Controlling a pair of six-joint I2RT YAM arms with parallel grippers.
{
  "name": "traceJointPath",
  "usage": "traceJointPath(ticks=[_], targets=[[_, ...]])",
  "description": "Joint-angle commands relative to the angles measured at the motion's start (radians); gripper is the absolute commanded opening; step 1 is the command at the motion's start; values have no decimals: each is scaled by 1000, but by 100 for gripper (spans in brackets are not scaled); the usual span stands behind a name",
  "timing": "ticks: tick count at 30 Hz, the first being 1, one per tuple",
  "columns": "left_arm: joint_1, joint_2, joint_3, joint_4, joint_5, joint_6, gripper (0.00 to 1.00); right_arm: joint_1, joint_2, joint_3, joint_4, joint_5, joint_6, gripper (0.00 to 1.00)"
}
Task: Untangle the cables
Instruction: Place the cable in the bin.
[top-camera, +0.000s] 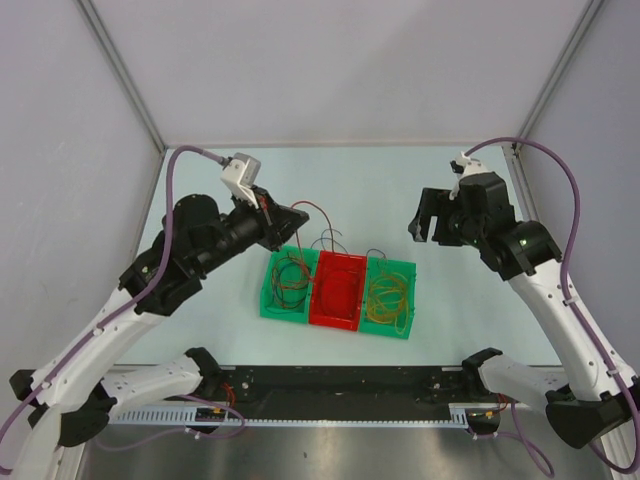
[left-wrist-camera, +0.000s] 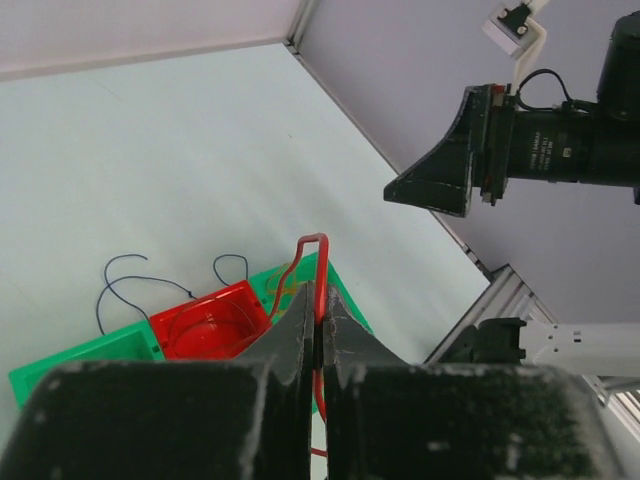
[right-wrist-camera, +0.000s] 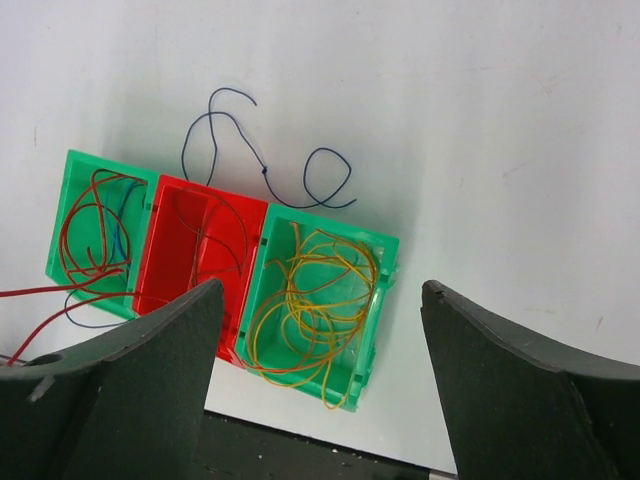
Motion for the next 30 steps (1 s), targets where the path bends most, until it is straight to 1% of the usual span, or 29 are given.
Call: traceJointPath(ticks=[1,6,11,16,22,27,30], targets=[[-45,4,22,48,7,-40,0,-4,-18,-11,4,4,-14,84],[-102,30,63,31,-48,-51,0,-7,-24,-17,5,9,-17,84],[-180,76,120,-3,-140,-22,0,-10,-30,-24,4,7,-21,84],[-210,109,154,-12,-154,-20,0,-16,-41,-36,7,9,-24,85],[-219,122,152,-14,-182,-25,0,-24,-53,-53,9,3,-26,85],[-223,119,158,9,-134,-49,0,-27,-54,-59,21,-9,-27,85],[-240,116,174,3,-158,-57,0,-27,-50,-60,25,-20,-26,85]])
